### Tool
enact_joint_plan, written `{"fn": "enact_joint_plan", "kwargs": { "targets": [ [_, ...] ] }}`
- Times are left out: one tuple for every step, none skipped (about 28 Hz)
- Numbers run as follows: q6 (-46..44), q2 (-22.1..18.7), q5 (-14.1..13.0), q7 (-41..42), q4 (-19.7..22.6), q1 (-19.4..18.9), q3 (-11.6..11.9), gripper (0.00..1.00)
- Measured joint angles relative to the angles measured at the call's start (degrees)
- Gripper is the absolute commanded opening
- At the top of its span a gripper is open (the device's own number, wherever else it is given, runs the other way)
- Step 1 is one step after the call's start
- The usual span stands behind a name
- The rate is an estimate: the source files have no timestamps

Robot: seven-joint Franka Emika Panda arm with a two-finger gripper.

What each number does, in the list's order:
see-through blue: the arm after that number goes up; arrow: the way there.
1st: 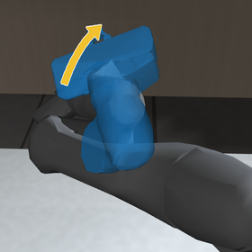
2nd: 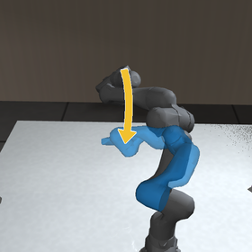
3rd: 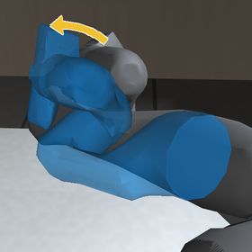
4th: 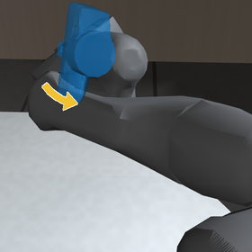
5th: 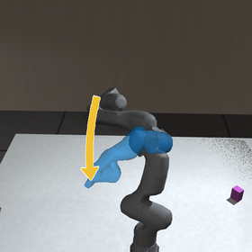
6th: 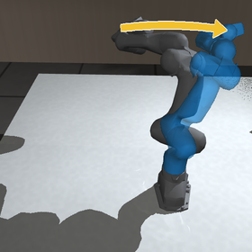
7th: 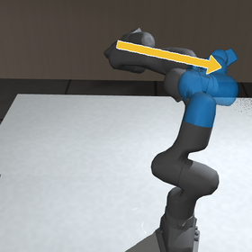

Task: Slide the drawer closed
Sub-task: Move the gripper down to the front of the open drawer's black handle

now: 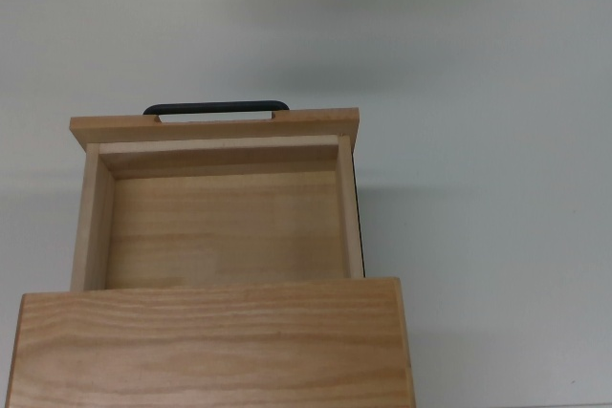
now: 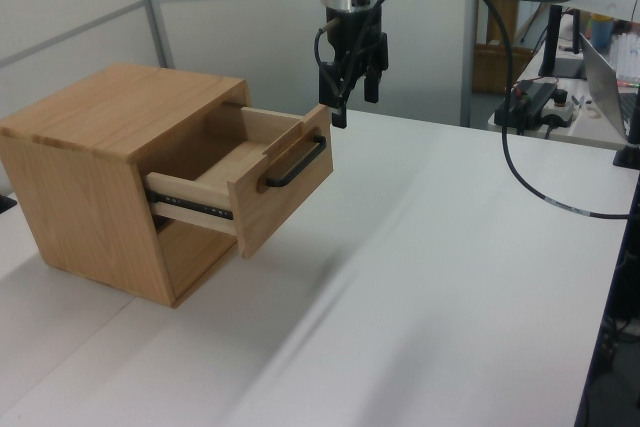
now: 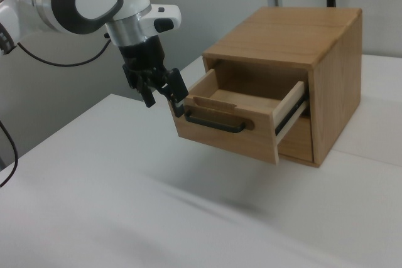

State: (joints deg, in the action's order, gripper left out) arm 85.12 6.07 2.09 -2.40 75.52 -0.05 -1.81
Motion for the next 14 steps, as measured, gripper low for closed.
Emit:
{"fn": "enact_joint_plan", "kwargs": {
  "targets": [
    [0.00,0.00,0.00,0.00,0.00,0.02,0.01,1.00],
    [0.00,0.00,0.00,0.00,0.00,0.02,0.01,0.95],
    [0.00,0.00,0.00,0.00,0.00,0.02,0.01,0.77],
    [0.00,0.00,0.00,0.00,0.00,0.02,0.01,0.65],
    [0.00,0.00,0.00,0.01,0.00,0.02,0.01,0.48],
    [0.00,0.00,0.00,0.05,0.00,0.02,0.01,0.32],
    [0.00,0.00,0.00,0.20,0.00,0.01,0.01,0.16],
    [0.00,0.00,0.00,0.54,0.00,0.00,0.01,0.02],
    [0.00,0.00,0.00,0.92,0.00,0.00,0.01,0.00],
    [0.00,0.00,0.00,1.25,0.00,0.00,0.01,0.00],
    [0.00,0.00,0.00,1.41,0.00,0.00,0.01,0.00],
    [0.00,0.00,0.00,1.60,0.00,0.00,0.01,0.00],
    [0.00,0.00,0.00,1.76,0.00,0.00,0.01,0.00],
    [0.00,0.00,0.00,1.87,0.00,0.00,0.01,0.00]
  ]
}}
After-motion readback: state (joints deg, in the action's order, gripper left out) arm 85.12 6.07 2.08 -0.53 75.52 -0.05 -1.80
